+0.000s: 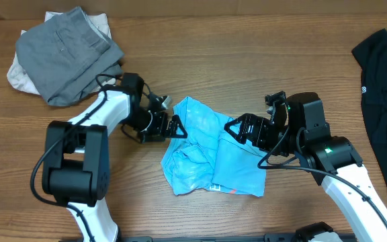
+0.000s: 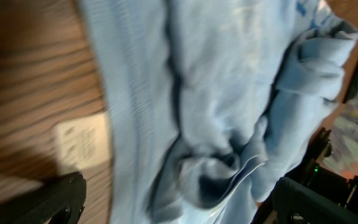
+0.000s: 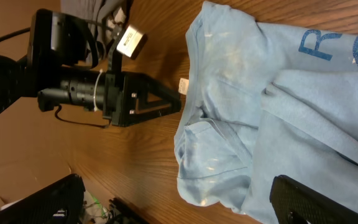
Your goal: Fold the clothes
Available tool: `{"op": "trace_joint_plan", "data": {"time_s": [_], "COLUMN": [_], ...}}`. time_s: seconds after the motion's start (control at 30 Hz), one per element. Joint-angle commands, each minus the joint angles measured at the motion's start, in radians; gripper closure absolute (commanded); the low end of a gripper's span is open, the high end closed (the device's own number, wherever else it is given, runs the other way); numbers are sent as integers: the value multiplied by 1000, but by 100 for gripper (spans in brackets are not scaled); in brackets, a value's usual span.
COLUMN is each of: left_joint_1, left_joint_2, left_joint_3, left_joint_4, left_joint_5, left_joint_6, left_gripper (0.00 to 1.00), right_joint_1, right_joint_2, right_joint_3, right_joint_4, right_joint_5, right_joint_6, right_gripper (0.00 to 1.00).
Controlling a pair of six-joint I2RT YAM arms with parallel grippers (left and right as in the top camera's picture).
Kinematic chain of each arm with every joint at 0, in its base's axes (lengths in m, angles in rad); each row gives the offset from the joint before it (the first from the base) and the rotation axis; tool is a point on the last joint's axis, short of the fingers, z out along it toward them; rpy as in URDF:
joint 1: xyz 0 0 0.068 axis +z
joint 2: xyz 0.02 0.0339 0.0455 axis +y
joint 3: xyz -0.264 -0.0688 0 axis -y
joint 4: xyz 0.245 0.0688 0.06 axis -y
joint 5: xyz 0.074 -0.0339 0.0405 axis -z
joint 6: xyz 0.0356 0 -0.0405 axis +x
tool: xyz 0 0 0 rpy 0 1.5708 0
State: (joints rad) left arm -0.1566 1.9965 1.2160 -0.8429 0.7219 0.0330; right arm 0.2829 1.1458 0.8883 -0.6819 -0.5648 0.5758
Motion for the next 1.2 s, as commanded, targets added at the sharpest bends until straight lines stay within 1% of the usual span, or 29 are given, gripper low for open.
{"op": "trace_joint_plan", "data": {"time_s": [0.0, 0.27, 0.37, 0.47, 0.5, 0.53, 0.57, 0.6, 0.63, 0.73, 0.9, 1.03, 1.17], "left_joint_1": [-47, -97, -100, -100, -100, -100, -101, -102, -103, -115, -146, -172, -197], "left_joint_2": [127, 154, 154, 154, 154, 154, 154, 154, 154, 154, 154, 154, 154], "left_joint_3": [-36, -36, -36, -36, -36, -36, -36, -36, -36, -36, -36, -36, -36], "left_joint_4": [46, 85, 82, 72, 68, 63, 58, 54, 53, 55, 54, 50, 18], "left_joint_5": [-93, -104, -105, -124, -137, -151, -158, -156, -156, -156, -157, -169, -264], "left_joint_6": [4, -14, -14, -16, -21, -24, -27, -26, -26, -30, -30, -29, -39], "left_gripper": [0, 0, 3, 14, 20, 23, 30, 34, 35, 33, 23, 23, 23], "right_joint_1": [2, 2, 2, 2, 2, 2, 2, 2, 2, 2, 2, 2, 2], "right_joint_2": [-1, -1, -1, -1, -1, -1, -1, -1, -1, -1, -1, -1, -1], "right_joint_3": [4, 4, 4, 4, 4, 4, 4, 4, 4, 4, 4, 4, 4], "right_joint_4": [3, 3, 3, 3, 3, 3, 3, 3, 3, 3, 4, 3, 2], "right_joint_5": [11, 14, 14, 14, 14, 14, 14, 14, 14, 15, 15, 22, 29], "right_joint_6": [-7, -7, -7, -7, -7, -7, -7, -7, -7, -7, -7, -6, -6], "right_gripper": [0, 0, 0, 0, 0, 0, 0, 0, 0, 0, 0, 0, 0]}}
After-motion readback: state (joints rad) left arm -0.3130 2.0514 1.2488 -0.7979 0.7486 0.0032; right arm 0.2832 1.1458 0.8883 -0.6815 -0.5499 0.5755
